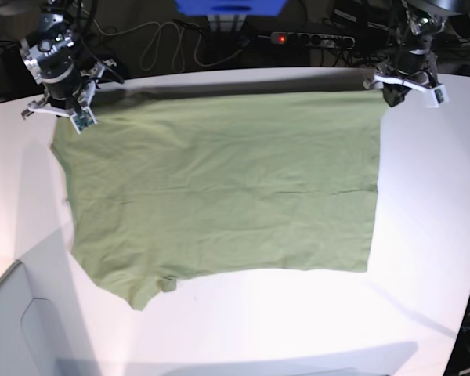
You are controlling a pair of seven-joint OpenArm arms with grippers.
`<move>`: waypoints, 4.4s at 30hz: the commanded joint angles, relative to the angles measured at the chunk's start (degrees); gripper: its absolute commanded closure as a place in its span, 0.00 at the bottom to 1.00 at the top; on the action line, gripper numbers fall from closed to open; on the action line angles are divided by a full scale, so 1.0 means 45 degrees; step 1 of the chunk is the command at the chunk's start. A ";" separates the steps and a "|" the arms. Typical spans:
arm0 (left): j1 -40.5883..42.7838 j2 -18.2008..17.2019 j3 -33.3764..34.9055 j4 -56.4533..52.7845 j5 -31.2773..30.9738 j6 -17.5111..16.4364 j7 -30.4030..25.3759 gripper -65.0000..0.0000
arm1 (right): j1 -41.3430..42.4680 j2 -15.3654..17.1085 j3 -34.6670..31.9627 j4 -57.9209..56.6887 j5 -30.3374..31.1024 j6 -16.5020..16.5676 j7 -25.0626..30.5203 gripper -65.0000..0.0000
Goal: Fold the T-shirt properly
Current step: 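Lift the held edge with both grippers and pull it toward the arms, then lay the held edge over the shirt body with both grippers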
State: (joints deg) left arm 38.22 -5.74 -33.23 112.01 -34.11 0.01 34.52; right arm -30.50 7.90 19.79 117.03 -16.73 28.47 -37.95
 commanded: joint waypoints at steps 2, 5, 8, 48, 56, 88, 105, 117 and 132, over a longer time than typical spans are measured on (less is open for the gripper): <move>-0.0004 -0.0122 -0.0107 0.0184 0.0009 -0.0012 -0.0297 1.00 | 0.0146 0.0110 0.0007 0.0259 0.0016 0.0169 0.0219 1.00; -0.0590 -0.0200 -0.0048 0.0184 0.0029 -0.0012 -0.0297 1.00 | 0.0790 0.0110 -0.0286 0.0161 0.0016 0.0169 0.0141 1.00; -0.1411 -0.0180 -0.0029 0.0048 0.0048 -0.0012 -0.0180 1.00 | 0.1474 0.0110 -0.0716 0.0122 0.0016 0.0169 0.0122 1.00; -0.2368 -0.0180 0.0421 -0.0578 0.0048 -0.0012 -0.0160 1.00 | 0.0751 0.0266 0.0847 -0.1480 -0.0004 0.2563 0.0122 0.27; -0.2368 -0.0180 0.0362 -0.0558 0.0048 -0.0012 -0.0160 1.00 | 0.0790 0.0286 0.0750 -0.1832 -0.0004 0.2563 0.0200 0.54; -0.3013 -0.0220 0.0440 -0.0578 0.0048 0.0007 -0.0160 1.00 | 0.3408 0.0227 -0.0208 -0.0933 -0.0043 0.2563 0.0102 1.00; -0.5220 -0.0259 0.0460 -0.1183 0.0048 0.0007 -0.0160 1.00 | 0.5772 0.0286 -0.0501 -0.3433 -0.0062 0.2563 0.0102 1.00; -0.6217 -0.0278 0.0440 -0.3000 0.0048 0.0007 -0.0160 1.00 | 0.6456 0.0305 -0.0462 -0.3922 -0.0101 0.2563 0.0102 1.00; -0.6510 -0.0278 0.0440 -0.3020 0.0048 0.0007 -0.0219 1.00 | 0.7159 0.0422 -0.0501 -0.4117 -0.0101 0.2563 0.0102 1.00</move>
State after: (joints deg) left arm 9.52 -6.37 -31.24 97.51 -33.26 0.21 34.76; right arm 0.78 9.21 17.45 97.69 -17.80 38.98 -38.57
